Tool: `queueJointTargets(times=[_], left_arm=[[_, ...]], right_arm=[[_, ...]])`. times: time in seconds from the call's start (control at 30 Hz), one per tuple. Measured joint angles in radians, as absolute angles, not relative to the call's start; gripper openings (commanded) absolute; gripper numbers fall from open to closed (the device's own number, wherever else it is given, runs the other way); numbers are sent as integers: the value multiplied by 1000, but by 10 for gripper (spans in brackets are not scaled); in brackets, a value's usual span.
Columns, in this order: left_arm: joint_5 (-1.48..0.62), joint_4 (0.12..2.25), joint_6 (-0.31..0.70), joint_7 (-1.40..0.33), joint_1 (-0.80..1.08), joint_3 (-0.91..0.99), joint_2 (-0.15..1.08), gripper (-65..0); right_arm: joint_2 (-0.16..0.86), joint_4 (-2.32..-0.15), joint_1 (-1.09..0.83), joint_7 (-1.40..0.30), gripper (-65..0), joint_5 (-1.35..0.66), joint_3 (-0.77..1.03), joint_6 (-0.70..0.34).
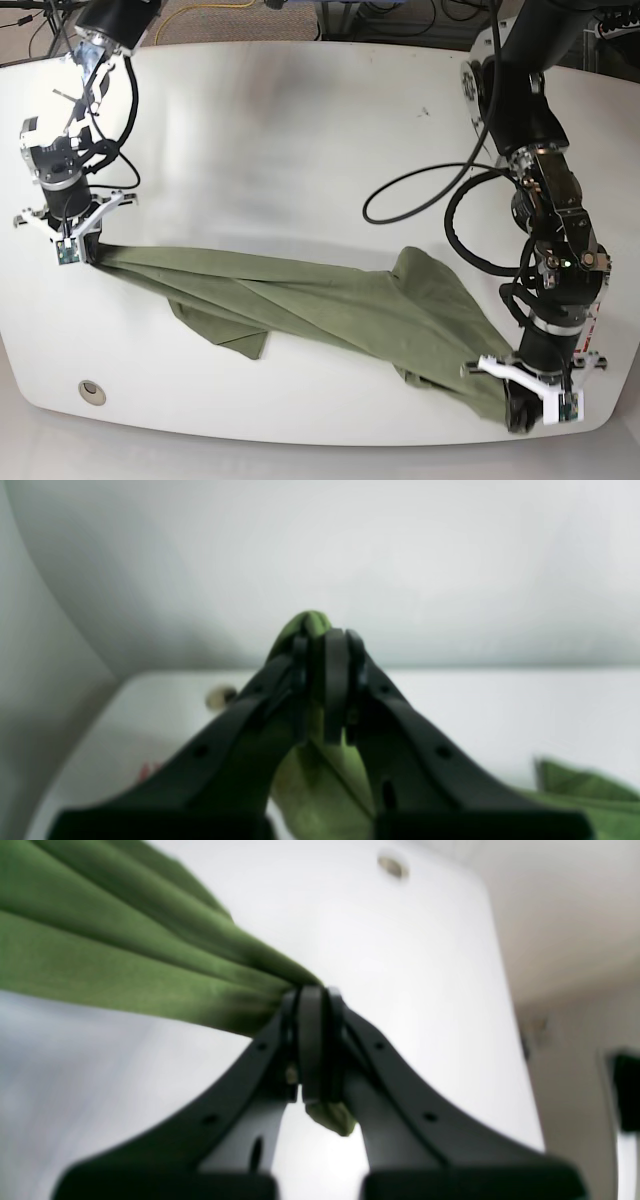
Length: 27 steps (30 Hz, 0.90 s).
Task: Layout the t-shirt on the table in an organized manner, then fold the t-shirt properly
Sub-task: 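Lift the shirt with both grippers and swing it to spread it out, then lower the shirt onto the table with both grippers and release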
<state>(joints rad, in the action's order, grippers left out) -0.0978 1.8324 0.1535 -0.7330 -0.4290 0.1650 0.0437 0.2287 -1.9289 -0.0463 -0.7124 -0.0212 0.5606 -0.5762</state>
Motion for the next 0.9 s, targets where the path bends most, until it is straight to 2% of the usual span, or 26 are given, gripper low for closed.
queueJointTargets(times=[0.23,0.53,0.7,0.9], left_arm=[[-97,1831,159,-733,-243,210,43,-650],[-106,1831,239,-730,-19,236,39,-650],[-91,1831,256,-778,76,290,47,-650],[-94,1832,329,-813,139,332,68,-650]], right_arm=[[147,-1930,-159,-716,-648,-14,616,-602],[64,-1930,-284,-714,-648,-12,618,-600],[49,-1931,-334,-708,-648,-12,616,-601],[24,-1931,-382,-712,-648,-4,616,-595]])
